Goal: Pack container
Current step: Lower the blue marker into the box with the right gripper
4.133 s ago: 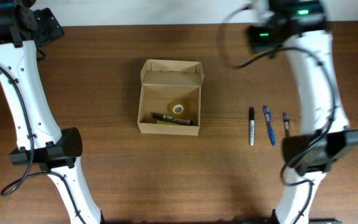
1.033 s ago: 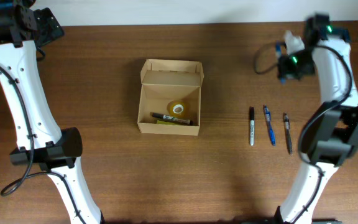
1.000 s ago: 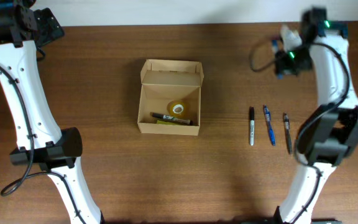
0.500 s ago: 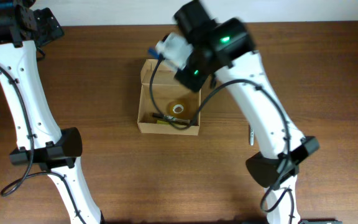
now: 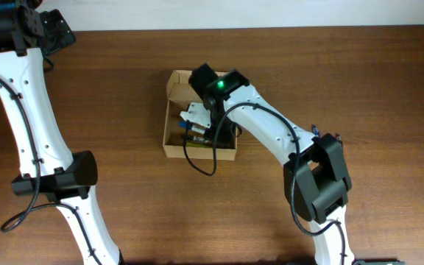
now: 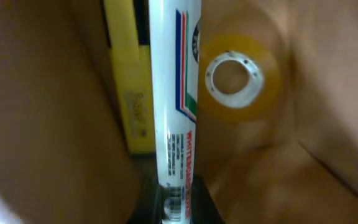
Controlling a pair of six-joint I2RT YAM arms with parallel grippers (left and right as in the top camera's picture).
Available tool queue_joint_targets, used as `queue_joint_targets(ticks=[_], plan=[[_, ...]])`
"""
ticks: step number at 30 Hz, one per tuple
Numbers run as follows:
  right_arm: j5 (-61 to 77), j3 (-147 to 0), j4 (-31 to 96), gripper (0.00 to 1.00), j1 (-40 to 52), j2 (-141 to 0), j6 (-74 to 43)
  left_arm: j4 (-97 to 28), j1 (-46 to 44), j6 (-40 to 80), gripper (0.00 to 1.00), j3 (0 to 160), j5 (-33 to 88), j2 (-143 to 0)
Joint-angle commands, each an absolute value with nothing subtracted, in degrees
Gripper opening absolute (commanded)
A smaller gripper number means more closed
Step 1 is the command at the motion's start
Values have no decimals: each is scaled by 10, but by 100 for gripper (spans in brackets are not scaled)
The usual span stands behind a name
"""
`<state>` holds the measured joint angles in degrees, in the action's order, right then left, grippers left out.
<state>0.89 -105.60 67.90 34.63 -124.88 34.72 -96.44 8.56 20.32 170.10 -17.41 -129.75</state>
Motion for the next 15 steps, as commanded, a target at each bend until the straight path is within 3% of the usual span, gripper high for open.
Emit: queue_joint_targets(ticks=[1,3,4,6,11,15], plan=[[6,-1023,658,4,344,-1251,329,-965,88,196,100,1706,-178,-1280],[5,-1020,657,8,344,-1253,313,-965,88,196,100,1706,-178,-1280],[6,-1021,656,19,344,-1252,305,-965,88,196,100,1706,-178,-1280],[3,-1037,662,32,345,-1247,274,-965,88,196,100,1706,-178,-1280],[3,-1105,693,42,345,-1224,240,-965,88,196,100,1706,-178,-1280],[-6,-1214,743,41,344,-1208,200,-965,88,196,100,1706,-178,-1280]])
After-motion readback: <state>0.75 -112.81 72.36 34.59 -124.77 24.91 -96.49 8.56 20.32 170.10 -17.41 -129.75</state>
